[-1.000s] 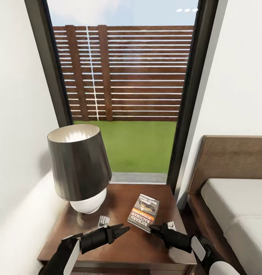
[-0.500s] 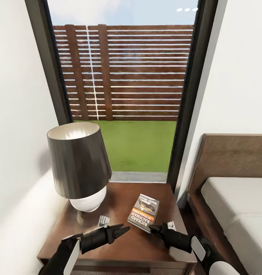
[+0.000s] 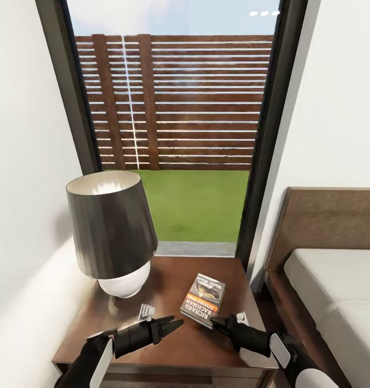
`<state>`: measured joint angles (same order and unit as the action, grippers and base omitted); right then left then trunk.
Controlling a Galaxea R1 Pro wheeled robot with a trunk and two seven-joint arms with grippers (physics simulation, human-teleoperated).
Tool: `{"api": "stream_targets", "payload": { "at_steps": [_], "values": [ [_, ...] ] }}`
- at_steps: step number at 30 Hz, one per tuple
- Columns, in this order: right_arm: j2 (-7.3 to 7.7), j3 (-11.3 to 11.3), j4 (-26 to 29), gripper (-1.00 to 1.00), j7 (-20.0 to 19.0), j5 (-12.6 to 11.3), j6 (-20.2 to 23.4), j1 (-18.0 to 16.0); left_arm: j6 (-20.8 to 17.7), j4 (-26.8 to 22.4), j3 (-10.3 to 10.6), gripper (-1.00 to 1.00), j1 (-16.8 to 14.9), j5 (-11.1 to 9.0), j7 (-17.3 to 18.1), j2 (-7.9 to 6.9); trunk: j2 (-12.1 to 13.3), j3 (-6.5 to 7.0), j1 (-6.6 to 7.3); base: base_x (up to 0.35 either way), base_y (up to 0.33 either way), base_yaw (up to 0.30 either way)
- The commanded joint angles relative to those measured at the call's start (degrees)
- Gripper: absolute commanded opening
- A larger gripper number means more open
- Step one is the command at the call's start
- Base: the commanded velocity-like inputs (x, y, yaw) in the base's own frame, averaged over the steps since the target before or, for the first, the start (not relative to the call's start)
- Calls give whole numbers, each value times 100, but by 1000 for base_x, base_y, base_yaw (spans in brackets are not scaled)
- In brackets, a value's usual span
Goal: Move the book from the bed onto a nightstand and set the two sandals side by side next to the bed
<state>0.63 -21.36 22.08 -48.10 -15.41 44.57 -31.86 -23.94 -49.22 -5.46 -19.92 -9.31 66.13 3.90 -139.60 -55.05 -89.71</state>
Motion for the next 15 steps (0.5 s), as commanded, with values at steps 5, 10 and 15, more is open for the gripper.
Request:
{"api": "stream_targets", "payload": {
  "at_steps": [5,10,15],
  "values": [
    [-2,-26,-2,-100,-15,11,25,-4,-58,0,-17,100,-3,-6,22,5,-2,-5,1,0,0,0],
    [-2,-26,-2,-100,-15,11,25,-4,-58,0,-17,100,-3,-7,22,5,-82,-41,-43,0,0,0],
    [-2,-26,-2,-100,-15,11,25,-4,-58,0,-17,100,-3,-7,22,5,-82,-41,-43,0,0,0]
  ]
}}
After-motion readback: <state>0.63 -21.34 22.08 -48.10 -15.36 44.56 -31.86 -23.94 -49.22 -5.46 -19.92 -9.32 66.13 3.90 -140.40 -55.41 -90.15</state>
